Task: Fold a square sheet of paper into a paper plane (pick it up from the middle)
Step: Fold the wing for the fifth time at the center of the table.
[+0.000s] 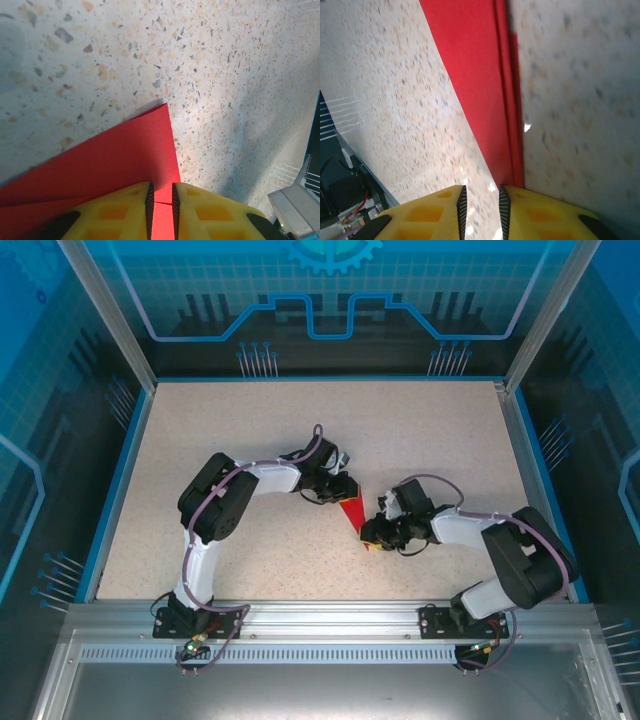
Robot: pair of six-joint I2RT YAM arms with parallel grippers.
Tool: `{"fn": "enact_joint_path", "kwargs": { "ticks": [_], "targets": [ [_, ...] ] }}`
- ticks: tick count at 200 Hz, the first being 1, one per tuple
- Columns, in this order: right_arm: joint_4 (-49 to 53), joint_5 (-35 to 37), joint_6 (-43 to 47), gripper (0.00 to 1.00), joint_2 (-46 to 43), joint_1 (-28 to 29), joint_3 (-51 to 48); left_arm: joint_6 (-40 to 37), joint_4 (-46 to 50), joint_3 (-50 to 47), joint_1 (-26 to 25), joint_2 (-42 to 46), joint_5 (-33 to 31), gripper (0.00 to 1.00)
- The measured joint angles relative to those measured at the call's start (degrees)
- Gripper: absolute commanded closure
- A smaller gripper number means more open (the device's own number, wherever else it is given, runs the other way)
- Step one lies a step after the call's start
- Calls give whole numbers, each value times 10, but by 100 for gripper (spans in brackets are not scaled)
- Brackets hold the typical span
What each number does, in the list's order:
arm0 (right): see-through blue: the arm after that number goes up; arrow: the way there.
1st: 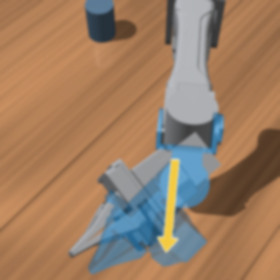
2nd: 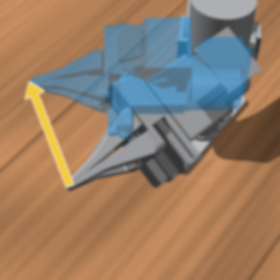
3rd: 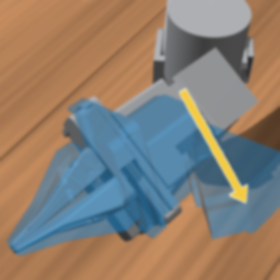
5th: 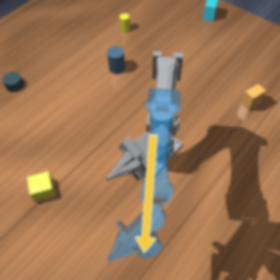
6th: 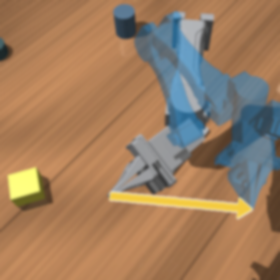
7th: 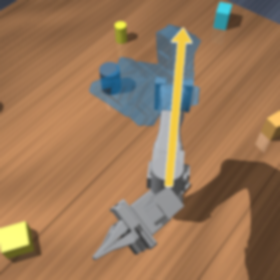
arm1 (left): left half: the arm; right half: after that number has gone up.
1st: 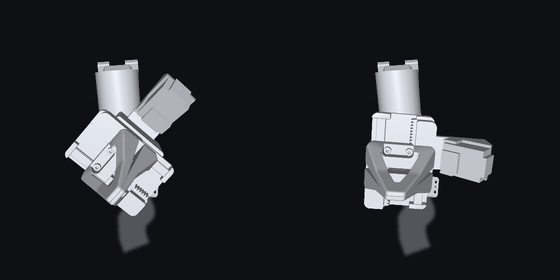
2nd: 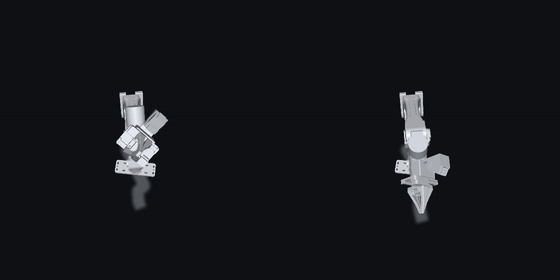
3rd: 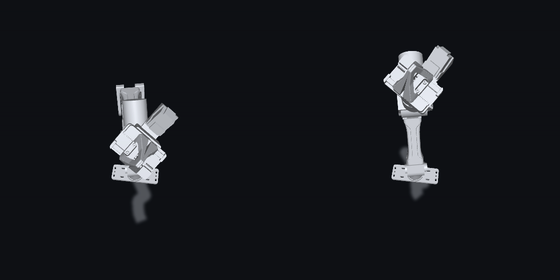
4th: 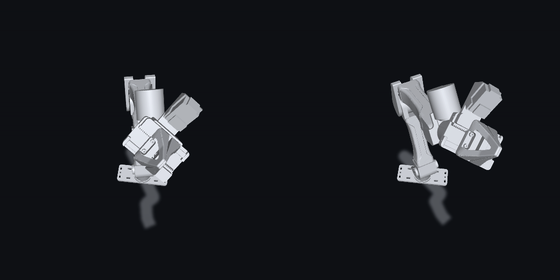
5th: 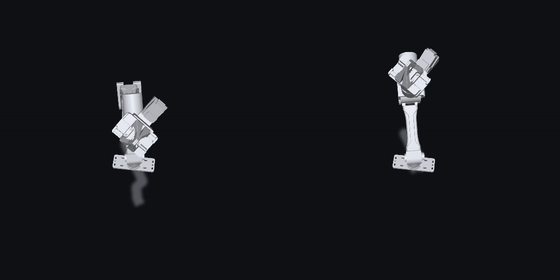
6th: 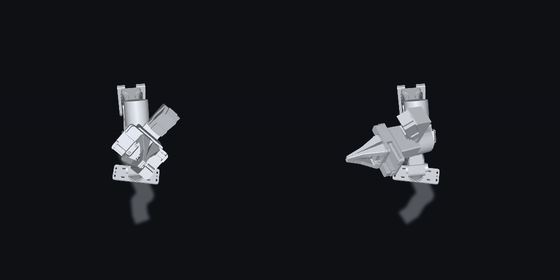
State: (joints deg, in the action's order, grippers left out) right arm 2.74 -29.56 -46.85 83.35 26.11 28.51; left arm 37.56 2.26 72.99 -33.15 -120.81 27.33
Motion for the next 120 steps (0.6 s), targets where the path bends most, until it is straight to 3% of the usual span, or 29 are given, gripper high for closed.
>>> {"fn": "enact_joint_path", "kwargs": {
  "ticks": [55, 89, 120],
  "targets": [
    [67, 6, 11, 78, -73, 0, 21, 0, -1, 0, 0, 0, 2, 79],
    [33, -5, 12, 84, 5, 0, 82, 0, -2, -1, 1, 0, 5, 79],
    [24, -7, 18, 83, 94, 0, 121, 0, -2, -1, 1, 0, 6, 78]
  ]
}}
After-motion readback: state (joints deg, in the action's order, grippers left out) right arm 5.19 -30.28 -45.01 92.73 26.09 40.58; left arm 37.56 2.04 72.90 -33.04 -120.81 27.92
